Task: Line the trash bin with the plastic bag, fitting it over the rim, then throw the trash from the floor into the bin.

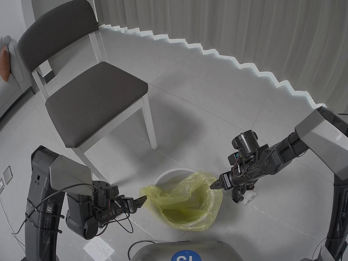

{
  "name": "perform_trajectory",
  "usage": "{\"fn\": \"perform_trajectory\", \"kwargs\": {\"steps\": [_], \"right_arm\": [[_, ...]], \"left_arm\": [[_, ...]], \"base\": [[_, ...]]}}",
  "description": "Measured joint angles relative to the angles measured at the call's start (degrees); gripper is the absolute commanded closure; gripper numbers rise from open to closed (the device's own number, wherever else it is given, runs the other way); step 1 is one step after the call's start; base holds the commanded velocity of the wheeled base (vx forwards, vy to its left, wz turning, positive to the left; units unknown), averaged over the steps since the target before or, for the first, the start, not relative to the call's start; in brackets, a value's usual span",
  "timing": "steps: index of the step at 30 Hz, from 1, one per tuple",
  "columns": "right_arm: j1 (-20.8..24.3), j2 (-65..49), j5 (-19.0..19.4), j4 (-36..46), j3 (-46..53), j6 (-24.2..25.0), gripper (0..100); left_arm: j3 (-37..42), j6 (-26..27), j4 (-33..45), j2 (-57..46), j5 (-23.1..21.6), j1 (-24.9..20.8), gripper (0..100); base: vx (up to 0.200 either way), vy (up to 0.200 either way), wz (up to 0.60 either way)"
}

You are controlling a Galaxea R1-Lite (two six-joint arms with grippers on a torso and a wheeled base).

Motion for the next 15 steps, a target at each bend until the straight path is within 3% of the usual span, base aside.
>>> {"fn": "perform_trajectory", "kwargs": {"steps": [15], "right_arm": [[6.34,-5.32,-0.35,-0.24,0.77,-2.71,0]], "left_arm": [[10.45,0.5,-2.02,-5.96,-0.28,0.69,0]], "base": [[0.0,0.0,0.0]]}}
